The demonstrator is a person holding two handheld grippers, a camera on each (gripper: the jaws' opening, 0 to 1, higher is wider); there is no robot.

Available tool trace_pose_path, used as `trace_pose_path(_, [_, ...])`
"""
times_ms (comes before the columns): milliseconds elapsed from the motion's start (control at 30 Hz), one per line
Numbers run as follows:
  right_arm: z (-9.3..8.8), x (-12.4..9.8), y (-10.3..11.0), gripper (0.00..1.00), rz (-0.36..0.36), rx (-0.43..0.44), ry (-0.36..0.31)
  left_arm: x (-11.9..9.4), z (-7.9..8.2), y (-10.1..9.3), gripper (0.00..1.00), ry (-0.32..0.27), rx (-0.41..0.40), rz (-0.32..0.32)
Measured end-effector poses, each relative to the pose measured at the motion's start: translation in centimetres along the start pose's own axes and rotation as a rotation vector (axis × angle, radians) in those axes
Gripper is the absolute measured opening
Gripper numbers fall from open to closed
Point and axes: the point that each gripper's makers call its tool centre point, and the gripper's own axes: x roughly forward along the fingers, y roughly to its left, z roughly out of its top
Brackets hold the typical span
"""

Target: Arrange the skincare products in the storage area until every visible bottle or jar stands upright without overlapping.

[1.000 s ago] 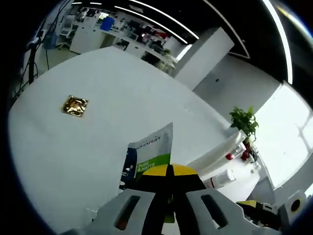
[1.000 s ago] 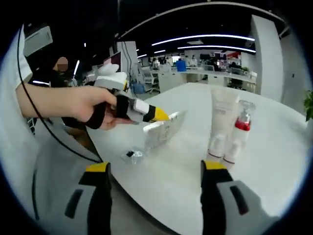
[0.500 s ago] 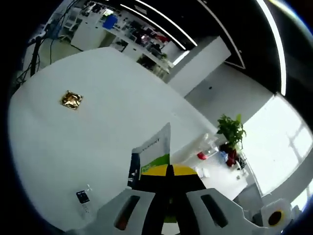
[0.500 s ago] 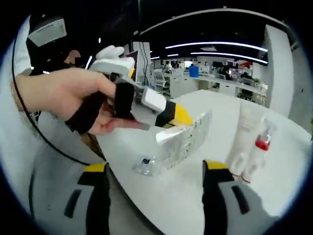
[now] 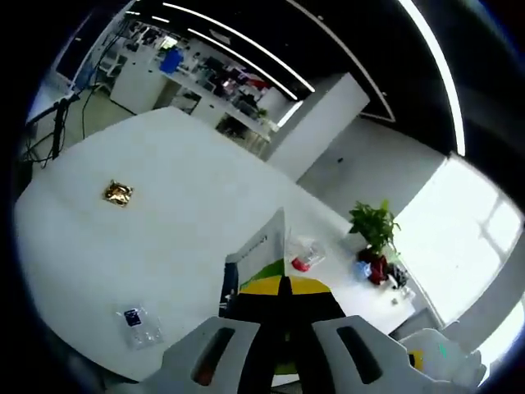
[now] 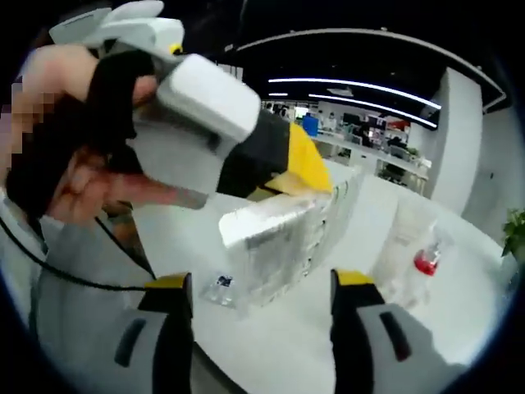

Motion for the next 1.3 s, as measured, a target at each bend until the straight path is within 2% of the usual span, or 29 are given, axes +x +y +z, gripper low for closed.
trace_pose_path(133, [0.4,0.0,-0.1,0.46,-0.002,0.026,-0.016,-0.4,-0.1,0.1,0.0,0.001,0.014,-0.002])
trace_pose_path(167, [0.4,-0.1,0.0,0.38,0.001,0.028,-0.022,-0.5,-0.2,0.2,0.0,0.006,0.011,-0.003])
trace_pose_path(233, [0.2,-0.2,0.3,0.27,0.006,0.026,-0.024,-0.7,-0.4,0.3,0.0,0.009,0.009,-0.007])
trace_pose_path(300, [-0.4,-0.3,0.2,0.1,-0.009,0.011,-0.003,-0.7,-0.4,0.5,0.0,0.019,0.003,-0.012])
trace_pose_path(367, [-1.0,-0.4,-0.5,0.04,-0.02,0.042,0.004,-0.8,-0.5,0.8,0.0,0.027,-0.001,-0.011])
trace_pose_path(400, [-1.4,-0.3,-0.8,0.02,-0.027,0.109,0.008,-0.9,-0.5,1.0,0.0,0.028,-0.005,-0.017])
trace_pose_path(433, [-1.6,-0.4,-1.5,0.01,-0.055,0.102,0.009,-0.9,-0.6,1.1,0.0,0.035,-0.012,-0.021])
trace_pose_path(467, [-1.7,-0.4,-1.4,0.01,-0.021,0.122,0.001,-0.9,-0.6,1.2,0.0,0.039,-0.018,-0.025])
trace_pose_path(500, [-1.8,-0.4,-1.5,0.01,-0.016,0.16,-0.007,-0.9,-0.7,1.1,0.0,0.044,-0.016,-0.033])
trace_pose_path(600, [-1.5,-0.5,-1.0,0.01,0.021,0.35,-0.062,-0.6,-0.9,0.5,0.0,0.064,0.014,-0.064])
trace_pose_path(667, [-1.5,-0.6,-1.0,0.01,0.024,0.408,-0.074,-0.4,-0.9,0.3,0.0,0.07,0.03,-0.076])
trace_pose_path(733, [-1.4,-0.7,-1.0,0.01,0.035,0.475,-0.087,-0.2,-1.0,-0.1,0.0,0.076,0.086,-0.101])
trace_pose_path(767, [-1.3,-0.8,-1.2,0.01,0.036,0.507,-0.099,-0.2,-1.0,-0.2,0.0,0.078,0.084,-0.102])
trace_pose_path(833, [-1.2,-1.1,-1.5,0.01,0.036,0.507,-0.106,-0.2,-1.1,-0.4,0.01,0.091,0.092,-0.118])
trace_pose_path(900, [-0.9,-1.5,-2.0,0.01,0.029,0.524,-0.121,-0.3,-1.3,-0.4,0.07,0.101,0.097,-0.124])
trace_pose_path(967, [-0.5,-1.8,-2.6,0.01,0.025,0.586,-0.151,-0.5,-1.5,0.4,0.1,0.116,0.101,-0.108])
trace_pose_path(1100, [0.2,-2.5,-3.1,0.01,0.037,0.641,-0.196,-1.2,-1.5,1.9,0.1,0.113,0.068,-0.083])
trace_pose_path(1167, [0.8,-2.8,-3.1,0.01,0.052,0.706,-0.235,-1.6,-1.5,2.7,0.13,0.108,0.062,-0.06])
trace_pose_path(1300, [1.3,-3.2,-2.9,0.01,0.075,0.758,-0.26,-2.4,-1.5,4.0,0.16,0.098,0.042,-0.026])
